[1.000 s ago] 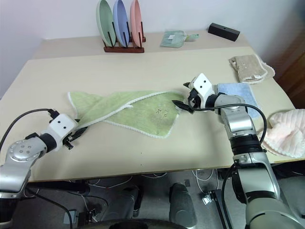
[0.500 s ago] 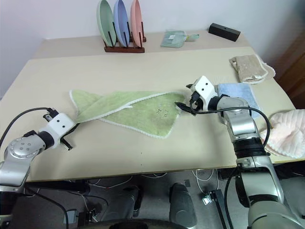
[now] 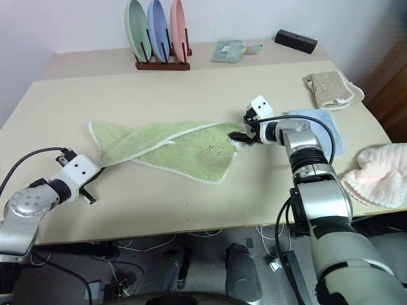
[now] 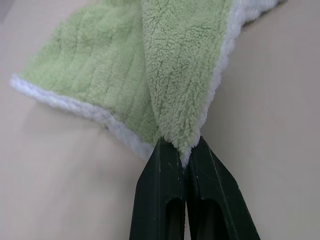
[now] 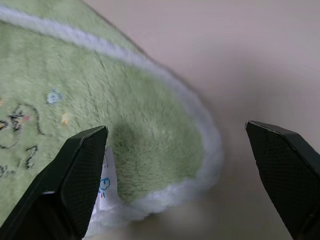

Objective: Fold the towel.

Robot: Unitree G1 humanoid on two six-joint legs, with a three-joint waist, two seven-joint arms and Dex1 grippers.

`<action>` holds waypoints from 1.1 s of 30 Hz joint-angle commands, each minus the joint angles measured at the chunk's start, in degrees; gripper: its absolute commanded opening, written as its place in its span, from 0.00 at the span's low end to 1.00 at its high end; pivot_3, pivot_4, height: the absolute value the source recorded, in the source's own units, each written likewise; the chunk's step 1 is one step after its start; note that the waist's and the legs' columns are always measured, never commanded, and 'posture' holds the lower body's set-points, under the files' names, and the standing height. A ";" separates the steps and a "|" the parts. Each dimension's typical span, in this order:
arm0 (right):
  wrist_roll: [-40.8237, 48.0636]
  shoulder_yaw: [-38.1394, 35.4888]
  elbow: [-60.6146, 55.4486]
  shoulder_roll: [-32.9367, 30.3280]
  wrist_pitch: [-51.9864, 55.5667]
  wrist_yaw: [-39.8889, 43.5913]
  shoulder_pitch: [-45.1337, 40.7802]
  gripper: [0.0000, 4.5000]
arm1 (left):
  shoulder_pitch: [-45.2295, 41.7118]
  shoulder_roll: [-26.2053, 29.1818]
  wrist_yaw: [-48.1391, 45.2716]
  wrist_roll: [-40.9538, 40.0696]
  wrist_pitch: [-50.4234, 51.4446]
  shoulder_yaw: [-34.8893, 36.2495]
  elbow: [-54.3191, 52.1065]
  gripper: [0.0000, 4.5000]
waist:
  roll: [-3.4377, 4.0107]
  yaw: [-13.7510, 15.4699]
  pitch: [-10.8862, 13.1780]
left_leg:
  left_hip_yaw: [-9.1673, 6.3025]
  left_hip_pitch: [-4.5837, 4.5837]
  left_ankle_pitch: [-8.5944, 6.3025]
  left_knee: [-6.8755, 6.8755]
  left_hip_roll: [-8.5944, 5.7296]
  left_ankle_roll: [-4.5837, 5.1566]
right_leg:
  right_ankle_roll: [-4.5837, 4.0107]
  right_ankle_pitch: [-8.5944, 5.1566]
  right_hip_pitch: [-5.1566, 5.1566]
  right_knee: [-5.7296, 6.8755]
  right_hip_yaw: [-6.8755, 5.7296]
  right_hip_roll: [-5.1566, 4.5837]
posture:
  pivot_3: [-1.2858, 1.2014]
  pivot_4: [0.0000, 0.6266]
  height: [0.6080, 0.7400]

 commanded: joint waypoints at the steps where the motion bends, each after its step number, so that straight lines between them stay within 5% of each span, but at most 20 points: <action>1: -0.67 -0.93 1.50 0.21 -1.37 -0.80 -2.58 0.76 | 0.70 0.10 0.21 -0.67 0.01 2.06 -2.12 0.00 | 0.01 -0.30 0.00 | 0.01 0.00 0.00 -0.01 0.00 0.00 | 0.00 0.00 -0.01 0.01 0.00 0.00 | 0.52 0.24 0.98; 8: 0.19 -2.58 0.84 0.20 -1.45 0.96 -2.88 0.01 | 1.94 0.62 -0.31 -1.60 0.01 2.96 -2.06 0.00 | 0.02 -0.50 0.01 | 0.02 0.00 0.00 -0.06 0.01 0.00 | 0.00 0.00 -0.07 0.03 0.01 0.01 | 0.52 0.24 0.98; 15: -2.87 -1.16 -2.93 -2.24 -10.87 -1.73 -4.81 0.01 | -2.15 1.40 -0.92 -5.24 -0.35 7.25 1.62 0.00 | 0.06 -0.48 0.03 | 0.03 0.00 0.00 -0.07 0.01 0.00 | 0.00 0.00 -0.08 0.04 0.01 0.01 | 0.52 0.24 0.98; 26: -4.94 -3.30 -2.04 -6.37 -27.40 -9.50 -21.60 0.01 | -48.87 5.15 8.12 -5.30 -9.08 8.02 34.72 0.00 | -0.02 -0.77 0.10 | 0.01 -0.27 0.19 0.00 -0.16 -0.38 | -0.01 0.05 -0.36 0.05 -0.07 -0.01 | 0.52 0.24 0.98; 28: -2.95 -4.08 -5.00 -6.98 -29.07 -5.35 -21.01 0.01 | -49.23 6.61 5.65 -6.36 -10.30 8.34 35.45 0.00 | 0.01 -1.74 0.07 | 0.25 -0.17 0.03 -0.01 -0.15 -0.38 | 0.01 0.04 -0.36 0.06 -0.08 -0.09 | 0.52 0.24 0.98; 33: 4.40 -4.27 -25.38 -10.57 -21.47 9.08 -8.64 0.01 | -33.12 9.46 -4.38 -13.83 -6.51 14.09 22.10 0.00 | 0.02 -2.83 0.08 | 0.68 -0.12 -0.14 -0.18 0.14 -0.12 | 0.07 0.07 -0.58 0.08 -0.03 -0.23 | 0.52 0.24 0.98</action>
